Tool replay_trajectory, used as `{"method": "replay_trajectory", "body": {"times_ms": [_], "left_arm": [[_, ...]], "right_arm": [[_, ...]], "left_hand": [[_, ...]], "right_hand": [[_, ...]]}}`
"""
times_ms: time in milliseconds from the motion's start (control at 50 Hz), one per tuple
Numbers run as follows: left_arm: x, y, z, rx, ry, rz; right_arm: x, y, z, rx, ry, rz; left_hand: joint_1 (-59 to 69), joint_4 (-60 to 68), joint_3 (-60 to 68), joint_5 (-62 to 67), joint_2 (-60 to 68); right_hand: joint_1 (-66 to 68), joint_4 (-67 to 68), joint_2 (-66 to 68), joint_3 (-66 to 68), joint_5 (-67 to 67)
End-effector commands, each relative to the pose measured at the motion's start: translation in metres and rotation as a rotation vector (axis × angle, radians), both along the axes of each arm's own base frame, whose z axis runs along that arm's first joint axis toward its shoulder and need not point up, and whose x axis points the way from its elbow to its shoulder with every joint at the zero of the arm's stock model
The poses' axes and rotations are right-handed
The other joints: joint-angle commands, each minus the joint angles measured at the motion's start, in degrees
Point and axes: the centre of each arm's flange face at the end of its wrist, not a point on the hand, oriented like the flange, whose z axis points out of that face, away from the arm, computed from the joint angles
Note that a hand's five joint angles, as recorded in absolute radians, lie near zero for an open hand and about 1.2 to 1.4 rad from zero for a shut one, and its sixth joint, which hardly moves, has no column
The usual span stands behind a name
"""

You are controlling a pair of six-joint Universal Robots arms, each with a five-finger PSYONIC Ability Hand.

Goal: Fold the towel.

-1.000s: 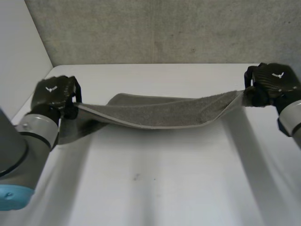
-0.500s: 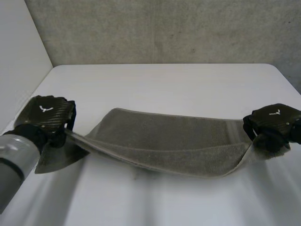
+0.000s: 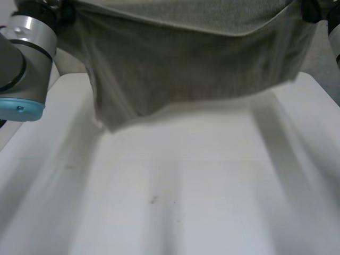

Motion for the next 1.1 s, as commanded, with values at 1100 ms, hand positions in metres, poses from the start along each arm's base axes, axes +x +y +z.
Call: {"method": "replay_trajectory", "body": {"times_ms": [1100], "left_arm": [[0.039, 0.077, -0.207, 0.596, -0.217, 0.033]], "right_arm": [[-0.03, 0.112, -0.238, 0.765, 0.305, 0.072]], "left_hand": [[11.8, 10.1, 10.2, 10.5, 10.2]], "right_hand": [[-25.1, -26.0, -23.7, -25.6, -25.3]]}}
